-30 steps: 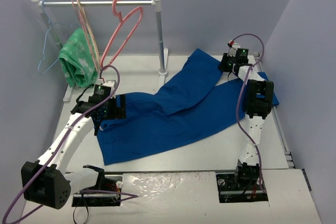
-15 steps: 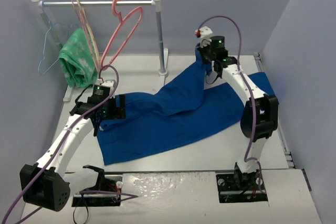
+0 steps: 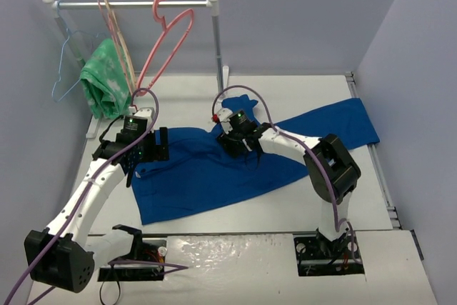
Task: Place the trousers on the hanger
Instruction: Flatten out the trousers at the center of the board.
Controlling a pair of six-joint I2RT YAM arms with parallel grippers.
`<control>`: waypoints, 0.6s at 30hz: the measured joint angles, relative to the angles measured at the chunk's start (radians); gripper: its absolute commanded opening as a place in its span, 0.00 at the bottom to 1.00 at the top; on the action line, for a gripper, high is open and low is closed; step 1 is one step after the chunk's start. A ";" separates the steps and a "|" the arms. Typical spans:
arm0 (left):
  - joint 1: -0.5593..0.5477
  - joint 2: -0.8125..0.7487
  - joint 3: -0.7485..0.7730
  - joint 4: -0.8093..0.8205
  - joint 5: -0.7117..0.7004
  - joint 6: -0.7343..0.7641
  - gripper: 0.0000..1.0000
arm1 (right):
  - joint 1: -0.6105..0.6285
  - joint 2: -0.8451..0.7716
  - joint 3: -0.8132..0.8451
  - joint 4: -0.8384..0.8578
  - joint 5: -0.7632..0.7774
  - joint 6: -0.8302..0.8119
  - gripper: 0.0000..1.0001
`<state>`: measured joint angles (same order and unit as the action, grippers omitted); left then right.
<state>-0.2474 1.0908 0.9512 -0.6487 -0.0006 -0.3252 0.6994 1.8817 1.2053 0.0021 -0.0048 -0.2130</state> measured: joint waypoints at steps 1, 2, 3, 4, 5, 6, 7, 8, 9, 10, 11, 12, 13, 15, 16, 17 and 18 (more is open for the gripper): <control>0.000 0.000 0.000 0.000 0.000 0.000 0.83 | -0.013 -0.015 0.000 0.000 0.000 0.018 0.70; 0.000 0.000 0.000 0.000 0.000 0.000 0.83 | -0.027 -0.035 0.000 0.000 -0.004 0.039 0.70; 0.000 0.000 0.000 0.000 0.000 0.000 0.83 | -0.042 -0.058 0.000 0.000 -0.011 0.061 0.70; 0.000 0.000 0.000 0.000 0.000 0.000 0.83 | -0.060 -0.083 0.001 0.001 -0.023 0.084 0.70; 0.000 0.000 0.000 0.000 0.000 0.000 0.83 | -0.082 -0.110 0.003 0.002 -0.040 0.108 0.70; 0.000 0.000 0.000 0.000 -0.001 0.000 0.83 | -0.110 -0.137 0.007 0.004 -0.067 0.136 0.69; 0.000 0.000 0.000 0.000 -0.001 0.000 0.83 | -0.139 -0.152 0.010 0.012 -0.091 0.155 0.69; 0.000 0.000 0.000 0.000 -0.001 0.000 0.83 | -0.169 -0.164 0.014 0.020 -0.115 0.173 0.69; 0.000 -0.001 0.000 0.000 -0.001 0.000 0.83 | -0.201 -0.170 0.016 0.030 -0.142 0.188 0.69; 0.000 -0.001 0.000 0.000 0.000 0.000 0.83 | -0.232 -0.171 0.017 0.042 -0.175 0.202 0.69; 0.000 -0.001 0.000 0.000 0.000 0.000 0.83 | -0.263 -0.169 0.016 0.047 -0.208 0.214 0.69; 0.000 -0.001 0.000 0.000 0.000 0.000 0.83 | -0.292 -0.165 0.015 0.051 -0.235 0.226 0.69; 0.000 -0.001 0.000 0.000 0.000 0.000 0.83 | -0.319 -0.160 0.012 0.051 -0.257 0.237 0.69; 0.000 -0.001 0.000 0.000 0.000 0.000 0.83 | -0.346 -0.152 0.008 0.053 -0.286 0.246 0.70; 0.000 -0.001 0.000 0.000 0.000 0.000 0.83 | -0.350 -0.148 0.006 0.053 -0.299 0.249 0.70; 0.000 -0.001 0.000 0.000 0.000 0.000 0.83 | -0.354 -0.145 0.005 0.054 -0.316 0.252 0.71; 0.000 -0.001 0.000 0.000 0.000 0.000 0.83 | -0.354 -0.141 0.005 0.060 -0.345 0.256 0.71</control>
<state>-0.2474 1.0901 0.9512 -0.6487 -0.0007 -0.3252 0.3454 1.7407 1.2104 0.0616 -0.3495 0.0431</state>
